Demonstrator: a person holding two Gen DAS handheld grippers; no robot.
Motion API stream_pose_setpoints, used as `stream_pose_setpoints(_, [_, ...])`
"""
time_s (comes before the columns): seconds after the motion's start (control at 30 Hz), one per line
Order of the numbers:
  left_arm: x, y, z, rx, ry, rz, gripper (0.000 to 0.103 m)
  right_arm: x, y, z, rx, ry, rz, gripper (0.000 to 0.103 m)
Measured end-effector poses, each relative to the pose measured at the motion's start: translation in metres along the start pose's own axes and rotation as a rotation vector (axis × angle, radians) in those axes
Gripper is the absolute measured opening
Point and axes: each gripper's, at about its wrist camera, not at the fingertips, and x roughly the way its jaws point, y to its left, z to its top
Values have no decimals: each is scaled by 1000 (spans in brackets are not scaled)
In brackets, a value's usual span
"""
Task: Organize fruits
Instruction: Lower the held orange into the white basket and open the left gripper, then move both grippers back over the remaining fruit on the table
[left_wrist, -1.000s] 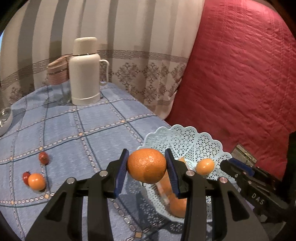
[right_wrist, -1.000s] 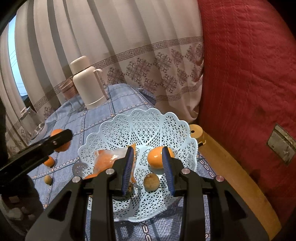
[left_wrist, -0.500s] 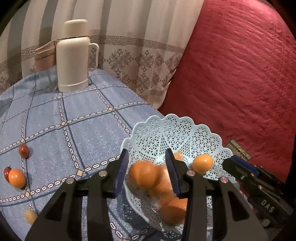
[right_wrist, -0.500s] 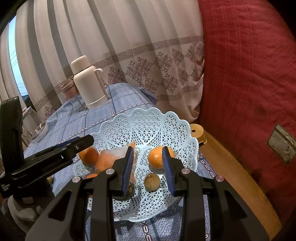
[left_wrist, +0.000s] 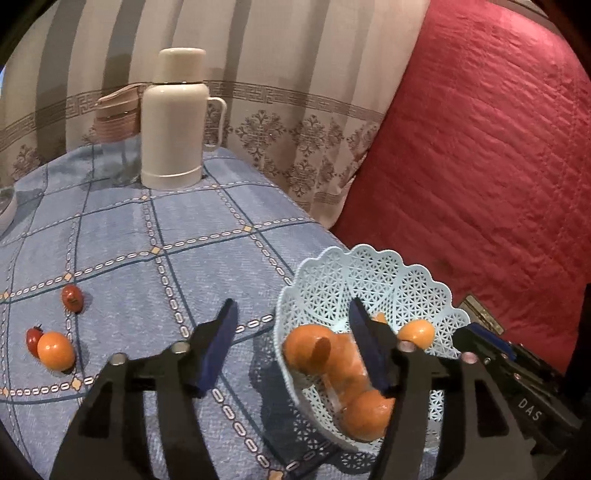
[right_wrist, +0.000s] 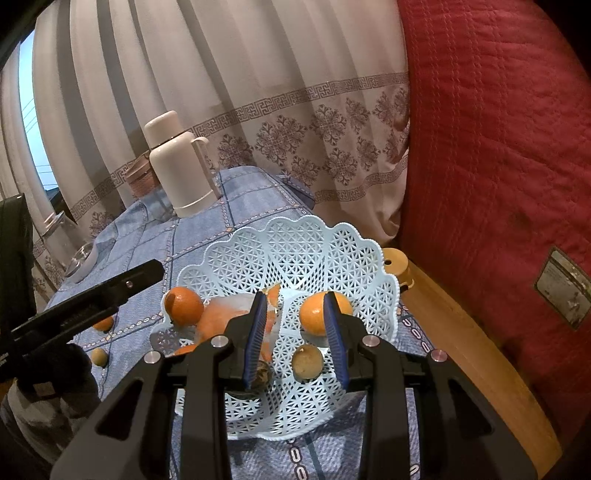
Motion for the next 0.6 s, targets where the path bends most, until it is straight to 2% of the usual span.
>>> stream_pose_setpoints(0.1, [-1,5,0,-14,4,7,66,-1,1,1,0,-2,1,33])
stream_pose_setpoints(0.17, [-2,8,0,-24,8,11,70,-2,1,1,-1,-4,3,33])
stream_pose_setpoints(0.3, [-6,14,-1,-47,9,18,74,-5,2,2,-2,-14,6,41])
stream_pose_setpoints(0.6, [-11,32,-5,-77,23,62,77,-4,6,1,-7,-12,24,41])
